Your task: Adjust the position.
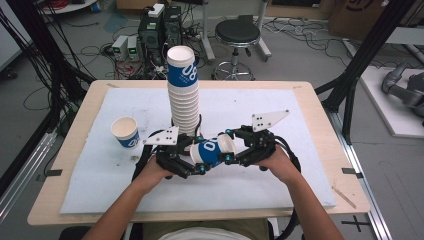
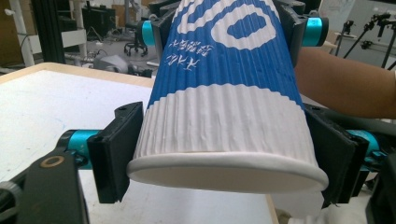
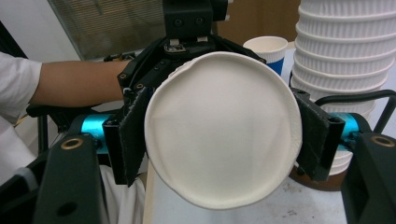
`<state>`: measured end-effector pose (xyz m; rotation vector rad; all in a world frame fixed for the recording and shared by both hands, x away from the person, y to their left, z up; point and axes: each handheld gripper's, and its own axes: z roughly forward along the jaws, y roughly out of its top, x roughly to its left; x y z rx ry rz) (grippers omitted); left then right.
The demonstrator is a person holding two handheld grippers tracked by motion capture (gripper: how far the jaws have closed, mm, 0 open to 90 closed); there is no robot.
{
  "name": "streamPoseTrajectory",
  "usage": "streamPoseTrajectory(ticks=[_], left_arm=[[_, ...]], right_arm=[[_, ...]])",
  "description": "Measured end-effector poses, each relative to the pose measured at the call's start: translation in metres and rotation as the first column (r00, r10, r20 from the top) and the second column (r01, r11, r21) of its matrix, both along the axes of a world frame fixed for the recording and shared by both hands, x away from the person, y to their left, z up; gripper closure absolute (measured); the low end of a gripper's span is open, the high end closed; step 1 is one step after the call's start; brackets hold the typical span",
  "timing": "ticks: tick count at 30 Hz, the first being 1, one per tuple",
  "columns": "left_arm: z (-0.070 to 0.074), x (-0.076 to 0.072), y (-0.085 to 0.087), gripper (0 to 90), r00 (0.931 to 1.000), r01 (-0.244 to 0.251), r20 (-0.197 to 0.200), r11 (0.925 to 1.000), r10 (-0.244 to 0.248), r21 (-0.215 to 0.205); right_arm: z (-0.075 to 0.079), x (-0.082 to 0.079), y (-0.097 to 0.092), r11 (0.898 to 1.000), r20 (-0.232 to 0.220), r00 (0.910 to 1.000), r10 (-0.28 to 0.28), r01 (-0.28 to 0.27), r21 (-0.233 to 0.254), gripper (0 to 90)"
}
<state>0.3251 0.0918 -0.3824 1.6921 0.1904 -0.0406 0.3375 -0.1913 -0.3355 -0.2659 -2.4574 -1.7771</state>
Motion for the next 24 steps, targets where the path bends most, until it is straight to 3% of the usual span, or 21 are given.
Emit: streamPoseTrajectory(ticks=[5, 7, 11, 17, 24], left_arm=[[0.004, -0.001, 0.0, 22.5, 1.0, 0.0, 0.008, 0.9996, 0.0, 0.028], [0.005, -0.001, 0.001, 22.6, 0.9999, 0.0, 0.01, 0.9993, 0.0, 0.038], [0.008, -0.001, 0.003, 22.7, 0.9999, -0.011, 0.01, 0.998, 0.01, 0.062], [0.013, 0.0, 0.007, 22.8, 0.9996, -0.029, 0.006, 0.9952, 0.029, 0.094], [0.018, 0.001, 0.009, 22.7, 0.999, -0.039, -0.014, 0.9876, 0.042, 0.152]], right_arm=[[0.001, -0.002, 0.0, 1.0, 0.002, 1.0, -0.004, 0.004, -0.017, 28.6], [0.003, -0.004, 0.001, 0.999, 0.027, 0.9995, -0.02, 0.02, -0.031, 23.9], [0.008, -0.004, -0.001, 0.999, 0.023, 0.9995, -0.021, 0.022, -0.047, 20.2], [0.021, -0.004, -0.004, 0.993, 0.062, 0.9976, -0.032, 0.039, -0.114, 20.0], [0.038, 0.001, -0.003, 0.979, 0.111, 0.9937, -0.015, 0.037, -0.202, 20.0]])
